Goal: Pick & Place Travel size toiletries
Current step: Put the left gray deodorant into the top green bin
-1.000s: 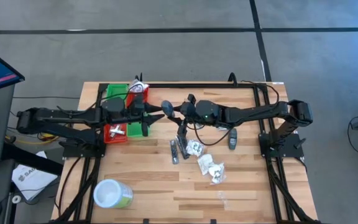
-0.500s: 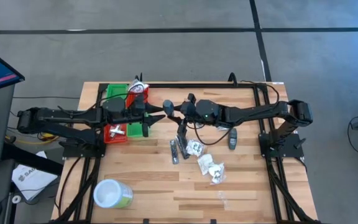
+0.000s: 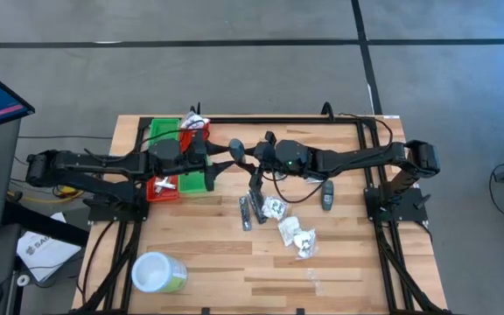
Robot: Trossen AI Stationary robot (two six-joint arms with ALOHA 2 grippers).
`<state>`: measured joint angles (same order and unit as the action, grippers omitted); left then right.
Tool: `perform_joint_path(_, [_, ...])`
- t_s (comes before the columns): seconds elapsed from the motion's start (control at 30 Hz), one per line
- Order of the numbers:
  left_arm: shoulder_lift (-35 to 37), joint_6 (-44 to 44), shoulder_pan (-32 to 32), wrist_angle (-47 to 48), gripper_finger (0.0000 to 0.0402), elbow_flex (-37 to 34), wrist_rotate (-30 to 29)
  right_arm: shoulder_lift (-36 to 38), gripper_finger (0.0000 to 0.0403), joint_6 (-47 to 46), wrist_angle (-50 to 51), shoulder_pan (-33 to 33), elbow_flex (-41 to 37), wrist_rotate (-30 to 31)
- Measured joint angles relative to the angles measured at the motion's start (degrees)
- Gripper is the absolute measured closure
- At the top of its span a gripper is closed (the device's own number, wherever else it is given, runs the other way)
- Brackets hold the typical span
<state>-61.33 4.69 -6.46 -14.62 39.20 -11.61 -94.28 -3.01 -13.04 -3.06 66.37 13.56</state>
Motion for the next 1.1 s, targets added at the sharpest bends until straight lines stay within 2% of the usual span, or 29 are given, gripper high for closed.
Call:
perform_joint_path(0.17, [-1.86, -0.38, -0.04, -4.56, 0.0146, 0.0, -0.62, 0.0, 0.0244, -0.02, 0.11, 0.29, 0.0, 0.04])
perform_joint_path(0.37, [-4.46, -1.41, -0.02, -11.02, 0.0135, 0.02, -0.66, 0.0, 0.0244, -0.02, 0.15, 0.36, 0.0, -0.02])
perform_joint_path(0.6, [-8.54, -1.47, -0.04, -16.66, 0.0149, 0.02, -0.46, 0.0, 0.0244, -0.02, 0.58, 0.38, 0.0, -0.02])
perform_joint_path(0.8, [-8.91, -2.73, -0.04, -17.98, 0.02, 0.0, -0.42, 0.0, 0.0244, 0.07, 0.81, 0.42, 0.06, 0.0])
perform_joint_path(1.1, [-8.91, -2.75, -0.04, -18.12, 0.02, -0.04, -0.41, 0.02, 0.0244, 0.2, 1.51, 0.42, 0.11, 0.0])
